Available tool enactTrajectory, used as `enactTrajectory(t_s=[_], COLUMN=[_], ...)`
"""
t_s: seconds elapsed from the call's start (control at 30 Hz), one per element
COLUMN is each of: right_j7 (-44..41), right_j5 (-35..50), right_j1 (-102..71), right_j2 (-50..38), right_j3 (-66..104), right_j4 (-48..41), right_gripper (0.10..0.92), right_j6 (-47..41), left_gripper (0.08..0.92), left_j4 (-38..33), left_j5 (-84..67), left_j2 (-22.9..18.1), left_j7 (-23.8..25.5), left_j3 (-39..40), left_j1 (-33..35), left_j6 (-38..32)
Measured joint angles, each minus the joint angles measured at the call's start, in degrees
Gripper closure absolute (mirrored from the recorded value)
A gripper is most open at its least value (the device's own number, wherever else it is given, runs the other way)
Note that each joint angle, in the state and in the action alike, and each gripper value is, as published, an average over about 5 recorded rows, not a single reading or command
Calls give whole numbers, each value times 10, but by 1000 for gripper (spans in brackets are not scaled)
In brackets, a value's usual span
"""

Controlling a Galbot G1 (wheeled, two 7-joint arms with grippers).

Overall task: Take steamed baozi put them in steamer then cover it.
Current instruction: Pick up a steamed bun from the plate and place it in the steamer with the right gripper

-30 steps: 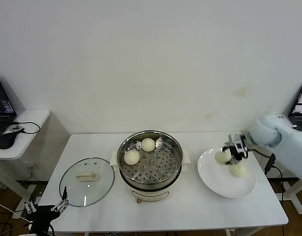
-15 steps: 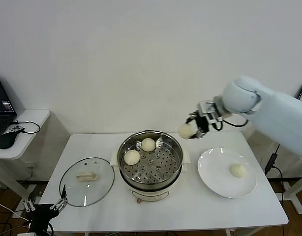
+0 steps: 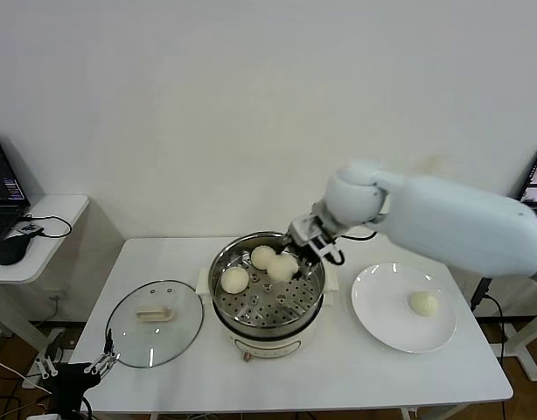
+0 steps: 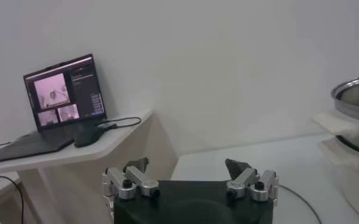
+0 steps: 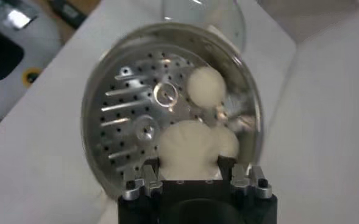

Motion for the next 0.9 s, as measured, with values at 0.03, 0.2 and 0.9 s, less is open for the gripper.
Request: enactTrajectory(t_s=[0.03,0.2,0.9], right_j7=[1,8,14], right_j5=[-5,-33,-93], right_j1=[-1,-6,-14], right_j2=[7,39,97], right_j3=[-5,-27,-65], right_j4=[-2,-13,-34], right_gripper=[414,414,399], right_j6=[7,41,114], left_gripper=[177,177,177], left_j4=[0,4,15], left_j5=[0,0,-4], left_j2=[-1,-4,-7], left_j7=[0,0,-1], left_j3=[0,2,2], left_j1=[-1,-4,-10], left_j6=[0,-1,-3])
